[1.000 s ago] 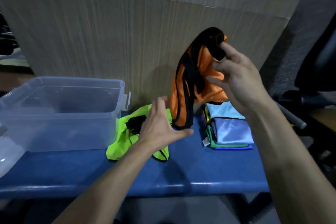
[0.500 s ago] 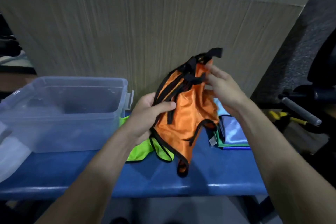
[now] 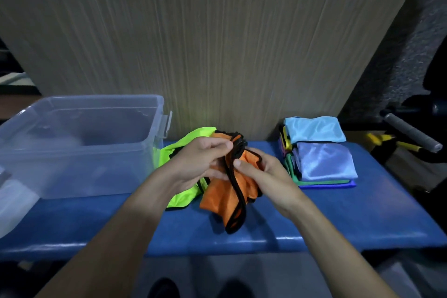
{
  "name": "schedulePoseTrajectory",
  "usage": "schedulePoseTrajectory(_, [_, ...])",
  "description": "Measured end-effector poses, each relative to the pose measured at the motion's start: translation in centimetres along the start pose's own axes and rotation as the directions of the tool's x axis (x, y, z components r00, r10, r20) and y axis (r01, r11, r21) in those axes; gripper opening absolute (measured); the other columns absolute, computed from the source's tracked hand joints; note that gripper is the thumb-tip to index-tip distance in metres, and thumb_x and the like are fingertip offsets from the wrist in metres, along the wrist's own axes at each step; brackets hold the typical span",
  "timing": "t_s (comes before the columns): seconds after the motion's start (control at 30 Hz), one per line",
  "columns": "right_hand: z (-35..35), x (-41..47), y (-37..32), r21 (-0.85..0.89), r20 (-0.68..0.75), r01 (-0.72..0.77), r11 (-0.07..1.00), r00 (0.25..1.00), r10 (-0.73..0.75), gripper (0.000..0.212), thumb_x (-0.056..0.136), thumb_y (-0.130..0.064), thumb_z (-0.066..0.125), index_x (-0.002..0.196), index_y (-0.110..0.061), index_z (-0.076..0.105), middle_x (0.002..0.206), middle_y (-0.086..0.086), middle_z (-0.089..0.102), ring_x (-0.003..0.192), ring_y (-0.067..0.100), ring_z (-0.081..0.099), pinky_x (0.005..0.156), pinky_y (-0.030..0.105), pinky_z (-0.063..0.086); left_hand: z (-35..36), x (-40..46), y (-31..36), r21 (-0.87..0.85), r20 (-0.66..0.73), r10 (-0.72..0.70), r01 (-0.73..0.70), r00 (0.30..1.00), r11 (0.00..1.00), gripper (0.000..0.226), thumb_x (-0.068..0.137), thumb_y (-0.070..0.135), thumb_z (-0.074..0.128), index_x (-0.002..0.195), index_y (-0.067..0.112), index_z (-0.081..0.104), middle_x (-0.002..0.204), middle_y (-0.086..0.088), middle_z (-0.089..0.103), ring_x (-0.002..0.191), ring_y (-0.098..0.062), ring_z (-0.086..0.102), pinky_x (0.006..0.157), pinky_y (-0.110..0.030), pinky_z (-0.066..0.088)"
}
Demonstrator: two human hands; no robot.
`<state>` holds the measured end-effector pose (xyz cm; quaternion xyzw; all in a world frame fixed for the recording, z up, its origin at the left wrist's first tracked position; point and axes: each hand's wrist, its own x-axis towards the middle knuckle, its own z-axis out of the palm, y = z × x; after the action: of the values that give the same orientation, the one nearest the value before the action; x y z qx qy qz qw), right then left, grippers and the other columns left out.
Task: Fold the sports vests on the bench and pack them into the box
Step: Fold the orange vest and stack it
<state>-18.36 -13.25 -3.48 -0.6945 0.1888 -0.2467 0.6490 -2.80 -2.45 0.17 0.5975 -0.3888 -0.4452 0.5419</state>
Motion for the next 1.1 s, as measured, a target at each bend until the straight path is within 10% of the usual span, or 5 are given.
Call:
schedulePoseTrajectory(0.63, [-0.1,0.4,-0.1,0.173,-0.147,-0.040,0.984,0.987,0.066,0.029,0.095,-0.022,0.049,0.103,-0.021,0.077,0.102,0.008,0.076,0.101,0.025,0.070,0.090,0.043,0.050,1.4,-0.1,0.8,0.174,-0.025,0.154,-0.147,0.988,0.974,0.019,0.098,0.022,0.066,0.112,0.011,0.072,0.105,-0.013,0.076,0.096,-0.019,0.073,0.081,-0.032,0.060])
schedulePoseTrajectory(0.93, [1.9,1.4,-1.3,0.535,-0.125,-0.106,0.838,0.971,0.202,0.039,0.103,-0.015,0.045,0.129,0.011,0.057,0.131,0.033,0.059,0.120,0.037,0.062,0.110,0.051,0.044,2.9,0.5,-0.3,0.716,-0.026,0.466,-0.309,0.885,0.626,0.047,0.076,0.025,0.073,0.119,0.028,0.054,0.098,0.010,0.067,0.094,-0.011,0.063,0.079,-0.033,0.052])
schedulePoseTrajectory(1.1, [1.9,1.3,-1.9,0.539,-0.123,-0.100,0.837,0.973,0.195,0.040,0.104,-0.014,0.040,0.128,0.012,0.058,0.124,0.032,0.065,0.110,0.035,0.067,0.099,0.045,0.051,1.7,0.4,-0.3,0.605,0.034,0.382,-0.323,0.924,0.728,0.050,0.078,0.016,0.065,0.125,0.031,0.056,0.103,0.005,0.068,0.096,-0.013,0.068,0.084,-0.041,0.056])
